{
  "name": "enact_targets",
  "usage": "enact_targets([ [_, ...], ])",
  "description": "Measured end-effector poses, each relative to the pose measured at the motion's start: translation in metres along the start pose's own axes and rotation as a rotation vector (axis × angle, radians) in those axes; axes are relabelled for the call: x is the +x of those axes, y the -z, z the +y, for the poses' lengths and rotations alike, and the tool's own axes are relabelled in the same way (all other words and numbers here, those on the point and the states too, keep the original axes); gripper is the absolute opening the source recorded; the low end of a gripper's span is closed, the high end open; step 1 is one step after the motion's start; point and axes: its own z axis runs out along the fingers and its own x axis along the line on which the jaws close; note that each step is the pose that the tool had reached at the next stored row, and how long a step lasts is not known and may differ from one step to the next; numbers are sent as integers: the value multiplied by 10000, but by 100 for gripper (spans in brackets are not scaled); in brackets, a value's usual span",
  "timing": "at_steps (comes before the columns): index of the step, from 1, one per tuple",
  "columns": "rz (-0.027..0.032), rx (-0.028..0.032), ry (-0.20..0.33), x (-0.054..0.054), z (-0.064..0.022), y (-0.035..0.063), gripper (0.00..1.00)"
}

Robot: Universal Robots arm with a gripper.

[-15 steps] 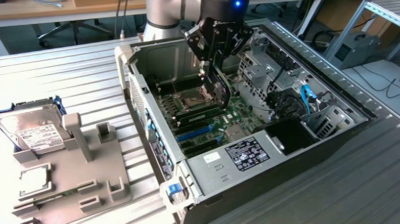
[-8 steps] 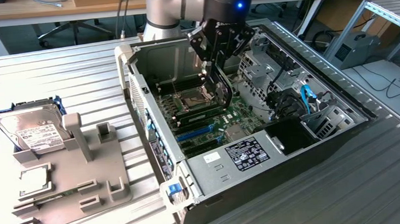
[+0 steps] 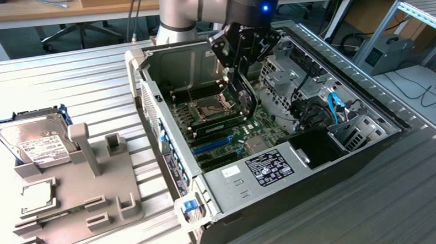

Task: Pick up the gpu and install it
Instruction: 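Pick up the gpu and move the gpu toward the slot, then insert the gpu into the slot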

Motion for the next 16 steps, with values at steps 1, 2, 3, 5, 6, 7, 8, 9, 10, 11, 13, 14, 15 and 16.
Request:
enact_targets([
  [1,0,0,0,-12,1,-6,26],
  [2,0,0,0,-24,3,-11,26],
  [3,0,1,0,-36,4,-17,26],
  [5,0,0,0,-61,8,-30,26],
  [6,1,2,-1,-93,13,-43,26],
  [7,1,0,0,-144,20,-67,26],
  [8,1,3,0,-177,24,-82,26],
  [9,1,1,-1,-201,26,-97,26],
  [10,1,2,0,-226,28,-106,26],
  [11,1,1,-1,-232,28,-109,26],
  [13,1,1,0,-232,28,-109,26],
  [14,1,1,0,-233,28,-109,26],
  [15,-3,-5,239,-233,28,-109,26],
  [16,-7,-13,485,-233,28,-109,26],
])
